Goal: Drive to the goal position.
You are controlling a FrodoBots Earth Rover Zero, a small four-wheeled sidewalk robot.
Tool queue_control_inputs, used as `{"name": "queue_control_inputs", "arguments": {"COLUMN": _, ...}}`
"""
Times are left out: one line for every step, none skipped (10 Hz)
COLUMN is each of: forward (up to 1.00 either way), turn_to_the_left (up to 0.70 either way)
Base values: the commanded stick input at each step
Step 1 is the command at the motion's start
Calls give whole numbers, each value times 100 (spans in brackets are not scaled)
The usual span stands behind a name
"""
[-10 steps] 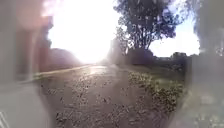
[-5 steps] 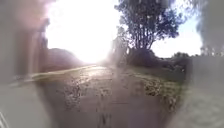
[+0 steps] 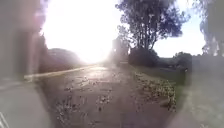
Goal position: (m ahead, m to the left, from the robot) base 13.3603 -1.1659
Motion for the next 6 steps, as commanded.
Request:
{"name": "queue_control_inputs", "arguments": {"forward": 100, "turn_to_the_left": 0}}
{"name": "queue_control_inputs", "arguments": {"forward": 100, "turn_to_the_left": 0}}
{"name": "queue_control_inputs", "arguments": {"forward": 100, "turn_to_the_left": 0}}
{"name": "queue_control_inputs", "arguments": {"forward": 100, "turn_to_the_left": 0}}
{"name": "queue_control_inputs", "arguments": {"forward": 100, "turn_to_the_left": 0}}
{"name": "queue_control_inputs", "arguments": {"forward": 100, "turn_to_the_left": 0}}
